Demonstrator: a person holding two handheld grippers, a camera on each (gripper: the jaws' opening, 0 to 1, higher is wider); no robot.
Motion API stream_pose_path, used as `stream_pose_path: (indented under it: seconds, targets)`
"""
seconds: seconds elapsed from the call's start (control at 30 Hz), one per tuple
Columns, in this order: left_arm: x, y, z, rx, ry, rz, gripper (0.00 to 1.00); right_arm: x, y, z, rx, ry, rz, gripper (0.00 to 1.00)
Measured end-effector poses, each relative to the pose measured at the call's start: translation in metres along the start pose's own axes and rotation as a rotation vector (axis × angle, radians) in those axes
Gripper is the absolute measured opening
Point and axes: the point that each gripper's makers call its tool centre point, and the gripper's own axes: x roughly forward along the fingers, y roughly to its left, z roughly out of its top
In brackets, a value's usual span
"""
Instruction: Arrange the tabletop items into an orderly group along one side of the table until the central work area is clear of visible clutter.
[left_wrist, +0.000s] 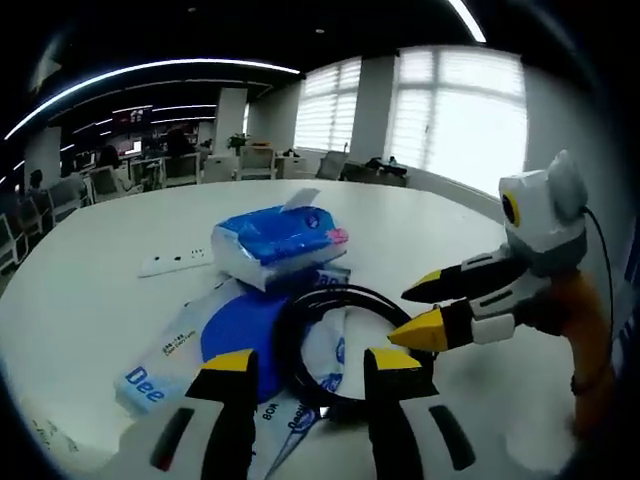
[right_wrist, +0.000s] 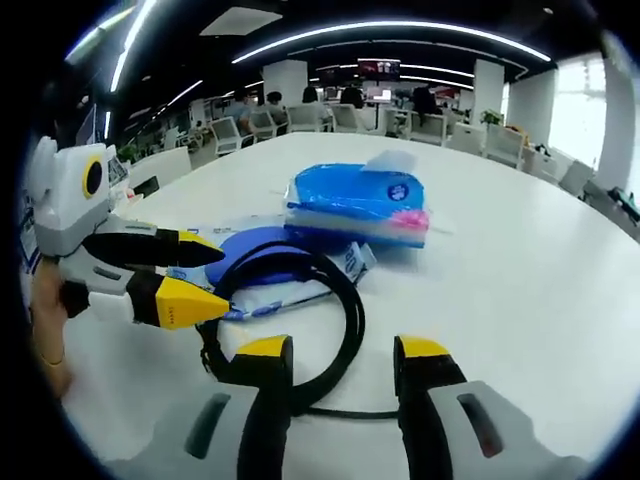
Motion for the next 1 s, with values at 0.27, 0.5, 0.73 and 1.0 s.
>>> stream_pose_path:
  seconds: [0.27,0.5,0.73,1.0]
  targets:
    - [0.007,0.004,-0.006,-0.071,-0.007,-0.010,0.38,0.008,0.003,-0.004,-0.009,0.015,-0.037,0.28]
    - [0.007,0.005,-0.009,-0.032,-0.006,0.009,0.28,0.009,0.007,-0.005,-0.004,0.017,-0.021,0.24]
    - [0.009,0.007,-0.011,0.075,-0.011,0.049,0.21,0.011,0.003,-0.008,0.015,0.027,-0.054,0.22]
    - [0.013,0.007,-0.009,0.127,-0.047,0.080,0.22,0.012,0.006,-0.006,-0.015,0.022,-0.077,0.18]
